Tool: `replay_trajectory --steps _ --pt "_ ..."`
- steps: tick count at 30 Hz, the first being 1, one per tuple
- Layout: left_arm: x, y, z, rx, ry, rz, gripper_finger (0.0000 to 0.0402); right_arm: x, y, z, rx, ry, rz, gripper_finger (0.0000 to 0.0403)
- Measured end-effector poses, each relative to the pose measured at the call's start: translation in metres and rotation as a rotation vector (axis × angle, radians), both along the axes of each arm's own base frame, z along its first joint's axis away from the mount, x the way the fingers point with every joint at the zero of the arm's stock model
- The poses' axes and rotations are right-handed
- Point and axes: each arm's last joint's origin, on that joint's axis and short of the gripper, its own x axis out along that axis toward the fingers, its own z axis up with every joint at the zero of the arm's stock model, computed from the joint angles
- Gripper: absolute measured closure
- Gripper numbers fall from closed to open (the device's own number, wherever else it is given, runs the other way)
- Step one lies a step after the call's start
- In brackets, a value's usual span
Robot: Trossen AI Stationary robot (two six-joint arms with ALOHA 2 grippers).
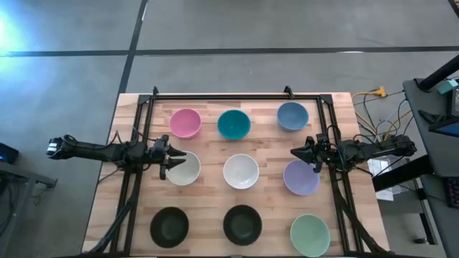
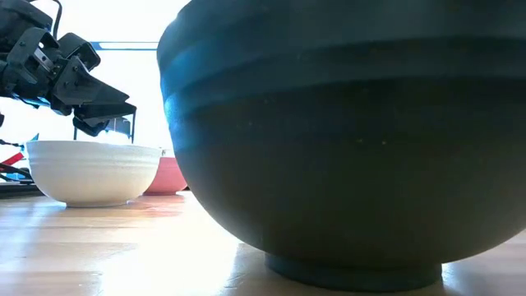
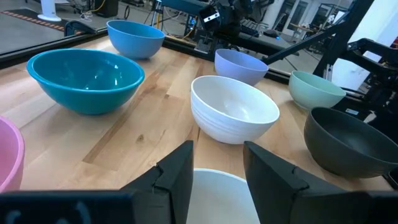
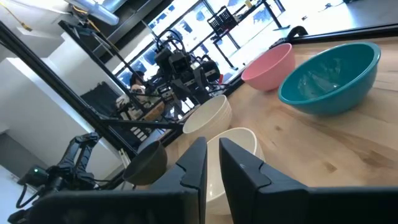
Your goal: Nest bowls inside each other
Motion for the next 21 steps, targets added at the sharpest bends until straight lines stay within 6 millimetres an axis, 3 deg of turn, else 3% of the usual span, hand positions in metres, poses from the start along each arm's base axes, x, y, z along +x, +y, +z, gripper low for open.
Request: replay_trajectory --steps 21 --pt "0.0 0.0 0.0 0.0 0.0 0.0 0.0277 -0.0001 -0.0009 0.0003 -0.035 0.001 -0.032 0.0364"
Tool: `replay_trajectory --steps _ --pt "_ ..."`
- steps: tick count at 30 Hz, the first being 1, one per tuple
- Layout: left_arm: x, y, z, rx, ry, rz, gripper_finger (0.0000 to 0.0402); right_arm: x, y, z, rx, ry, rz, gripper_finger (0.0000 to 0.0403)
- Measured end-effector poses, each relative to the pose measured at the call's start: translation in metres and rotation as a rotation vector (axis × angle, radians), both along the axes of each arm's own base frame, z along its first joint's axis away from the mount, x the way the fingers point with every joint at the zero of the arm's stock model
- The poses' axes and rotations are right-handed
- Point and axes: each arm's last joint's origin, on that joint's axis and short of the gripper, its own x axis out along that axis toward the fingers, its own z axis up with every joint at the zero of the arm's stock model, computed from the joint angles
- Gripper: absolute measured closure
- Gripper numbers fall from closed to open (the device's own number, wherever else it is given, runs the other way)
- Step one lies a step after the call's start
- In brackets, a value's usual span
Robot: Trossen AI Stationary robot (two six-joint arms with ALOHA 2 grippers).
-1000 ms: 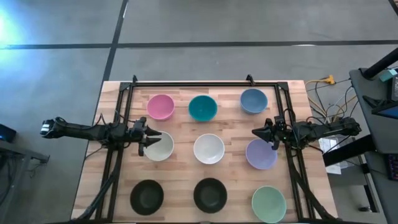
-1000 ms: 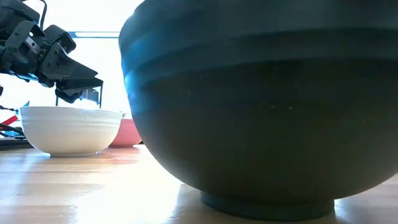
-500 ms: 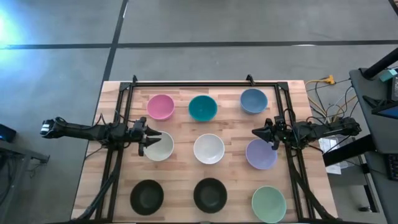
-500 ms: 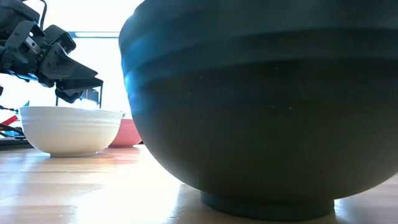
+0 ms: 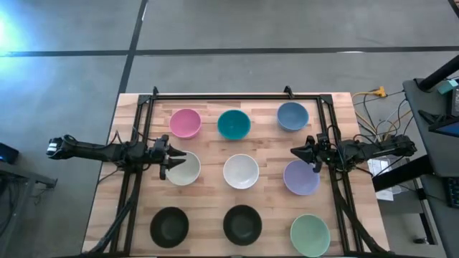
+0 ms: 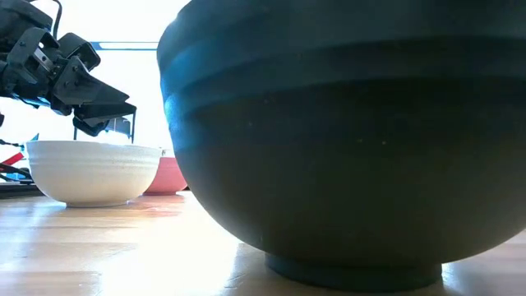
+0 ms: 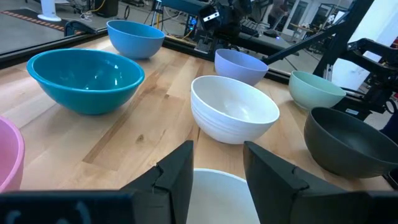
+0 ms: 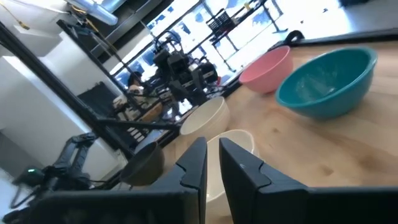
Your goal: Nest bowls inside each other
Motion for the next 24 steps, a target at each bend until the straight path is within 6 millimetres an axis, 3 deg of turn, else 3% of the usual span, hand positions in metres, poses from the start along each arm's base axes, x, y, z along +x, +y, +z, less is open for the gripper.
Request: replay_trajectory --steps 7,12,19,22,24 --pt "0.0 0.0 0.0 0.0 0.0 0.0 0.0277 0.0 -0.002 0.002 -0.056 -0.007 -0.068 0.0364" --pt "0.0 0.0 0.0 0.0 0.001 0.0 0.0277 -0.001 -0.004 0.008 0.005 -0.079 -0.151 0.0364" --pt "0.0 0.0 0.0 0.0 0.001 0.0 0.0277 -0.009 -0.014 0.025 0.573 -0.424 -0.404 0.0364" --pt "0.0 0.0 0.002 -0.001 -0.017 0.019 0.0277 -0.01 -0.015 0.028 0.735 -0.524 -0.418 0.0364" --pt "0.002 0.002 0.017 -0.134 -0.198 0.11 0.0277 -0.011 -0.015 0.032 0.763 -0.569 -0.38 0.0364"
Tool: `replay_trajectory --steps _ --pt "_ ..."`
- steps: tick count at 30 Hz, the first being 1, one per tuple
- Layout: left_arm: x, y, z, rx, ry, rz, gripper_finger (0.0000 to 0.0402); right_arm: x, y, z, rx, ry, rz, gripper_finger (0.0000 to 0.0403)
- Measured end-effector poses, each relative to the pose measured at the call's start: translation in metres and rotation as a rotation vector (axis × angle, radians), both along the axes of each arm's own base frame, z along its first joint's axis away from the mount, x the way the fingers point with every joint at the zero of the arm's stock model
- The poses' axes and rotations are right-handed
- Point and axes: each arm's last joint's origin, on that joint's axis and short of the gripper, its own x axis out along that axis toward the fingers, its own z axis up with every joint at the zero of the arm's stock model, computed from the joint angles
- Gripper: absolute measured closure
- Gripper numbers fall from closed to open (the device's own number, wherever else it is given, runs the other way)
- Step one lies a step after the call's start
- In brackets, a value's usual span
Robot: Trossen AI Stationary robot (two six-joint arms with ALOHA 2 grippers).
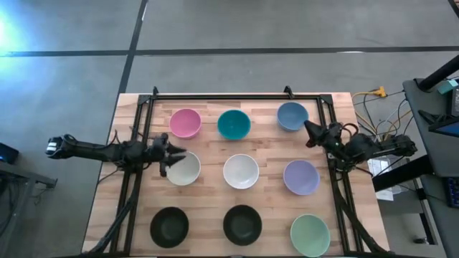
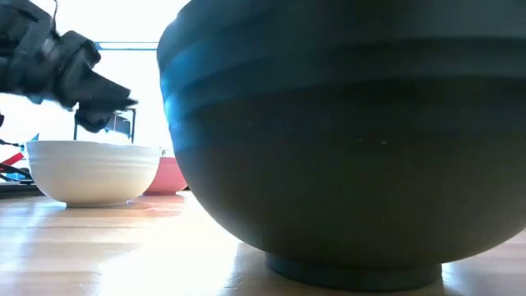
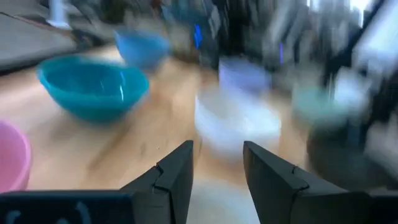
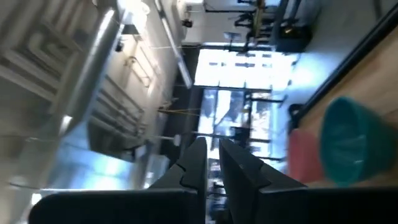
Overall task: Nest bowls inside each other
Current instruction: Stack the light blue bowl on top of the right white bowl
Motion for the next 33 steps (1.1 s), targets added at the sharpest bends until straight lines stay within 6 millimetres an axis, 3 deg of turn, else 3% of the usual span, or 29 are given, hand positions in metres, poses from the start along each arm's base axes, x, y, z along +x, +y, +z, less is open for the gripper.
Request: replay_trajectory --steps 6,9,13,17,22,25,29,33 --pt "-0.018 0.01 0.055 -0.434 -0.703 0.253 0.0277 -0.006 0.0 0.025 -0.124 -0.179 0.002 0.0364" --pt "-0.041 0.019 0.073 -0.568 -1.005 0.53 0.0277 -0.009 0.0 0.048 -0.212 -0.218 -0.076 0.0364" --pt "-0.064 0.024 0.096 -0.552 -1.133 0.734 0.0277 -0.008 0.0 0.1 -0.376 -0.172 -0.21 0.0364" --pt "-0.07 0.025 0.133 -0.474 -1.133 0.79 0.0277 0.0 0.001 0.157 -0.548 -0.013 -0.387 0.0364" --pt "-0.053 0.023 0.187 -0.433 -1.082 0.796 0.0277 0.018 0.003 0.22 -0.866 0.434 -0.715 0.0364" --pt "-0.035 0.021 0.214 -0.347 -1.009 0.835 0.0277 0.028 0.0 0.252 -0.864 0.688 -0.851 0.0365" --pt "-0.014 0.02 0.245 -0.155 -0.876 0.931 0.0277 0.037 -0.007 0.283 -0.832 0.807 -0.944 0.0364" --pt "-0.003 0.019 0.277 -0.033 -0.831 0.972 0.0277 0.047 -0.01 0.297 -0.903 0.933 -0.923 0.0364"
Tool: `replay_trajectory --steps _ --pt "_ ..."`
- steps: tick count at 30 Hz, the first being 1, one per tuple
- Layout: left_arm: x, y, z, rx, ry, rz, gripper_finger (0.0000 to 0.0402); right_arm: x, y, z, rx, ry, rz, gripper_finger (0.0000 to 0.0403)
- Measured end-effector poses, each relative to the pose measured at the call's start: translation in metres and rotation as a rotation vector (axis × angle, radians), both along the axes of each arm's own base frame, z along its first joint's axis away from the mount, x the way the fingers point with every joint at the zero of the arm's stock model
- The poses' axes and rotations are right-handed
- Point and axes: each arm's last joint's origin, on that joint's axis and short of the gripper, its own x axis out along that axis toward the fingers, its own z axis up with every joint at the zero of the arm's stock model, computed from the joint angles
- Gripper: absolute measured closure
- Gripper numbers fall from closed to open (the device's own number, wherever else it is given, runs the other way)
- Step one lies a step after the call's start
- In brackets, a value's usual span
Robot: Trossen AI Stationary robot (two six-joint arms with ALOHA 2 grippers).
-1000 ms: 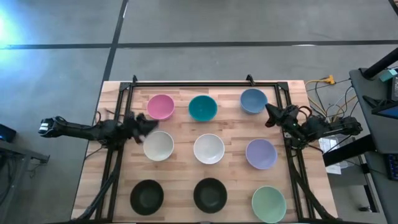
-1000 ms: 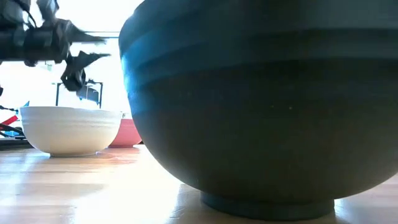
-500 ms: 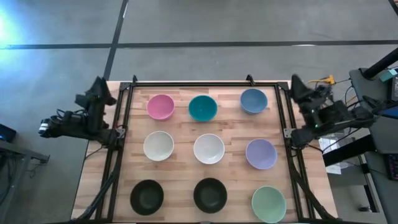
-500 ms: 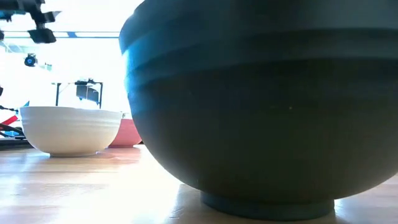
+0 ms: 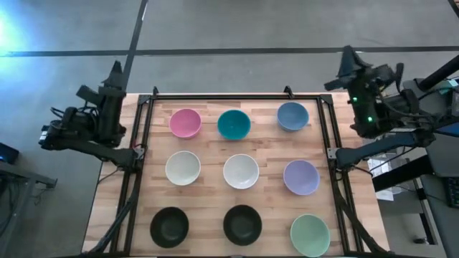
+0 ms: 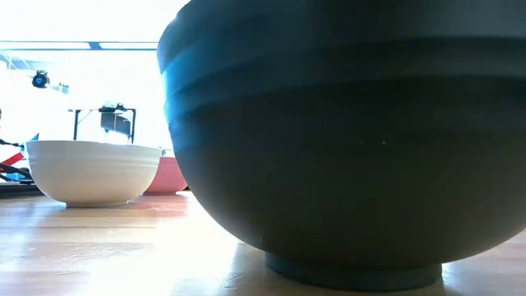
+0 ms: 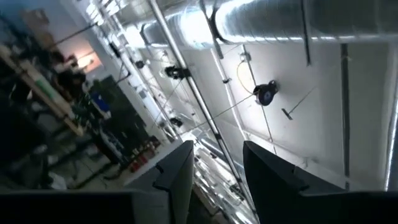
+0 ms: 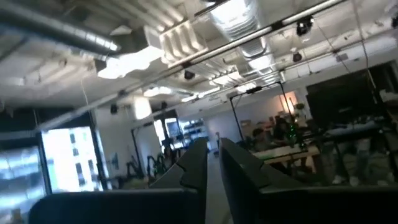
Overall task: Nest bowls inside each other
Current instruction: Stack the light blue bowl on top of the right white bowl
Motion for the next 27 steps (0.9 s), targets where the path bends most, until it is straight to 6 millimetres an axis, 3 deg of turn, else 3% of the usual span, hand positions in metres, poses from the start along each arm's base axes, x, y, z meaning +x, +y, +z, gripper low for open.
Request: replay_trajectory --steps 3,7,12,14,18,22,25,27 --pt "0.008 -0.002 0.024 0.091 0.139 0.019 0.0277 0.006 -0.002 0.001 0.026 0.118 0.043 0.0365" --pt "0.025 -0.004 0.045 0.136 0.505 -0.037 0.0277 0.015 -0.011 -0.005 0.089 0.18 0.242 0.0364" --pt "0.027 0.0 0.05 -0.012 0.869 -0.175 0.0277 0.026 -0.036 -0.021 0.346 0.371 0.696 0.0364" --pt "0.022 0.004 0.048 -0.103 0.979 -0.212 0.0277 0.031 -0.048 -0.032 0.481 0.498 0.785 0.0364" --pt "0.019 0.013 0.037 -0.267 1.143 -0.392 0.0277 0.036 -0.074 -0.056 0.657 0.758 0.58 0.0364" --pt "0.035 0.023 0.019 -0.371 1.273 -0.575 0.0277 0.035 -0.09 -0.088 0.887 0.983 0.331 0.0364" --pt "0.055 0.028 0.004 -0.401 1.371 -0.605 0.0277 0.039 -0.098 -0.113 1.003 1.147 0.36 0.0364" --pt "0.07 0.03 -0.006 -0.401 1.445 -0.604 0.0277 0.046 -0.103 -0.129 1.079 1.156 0.464 0.0364"
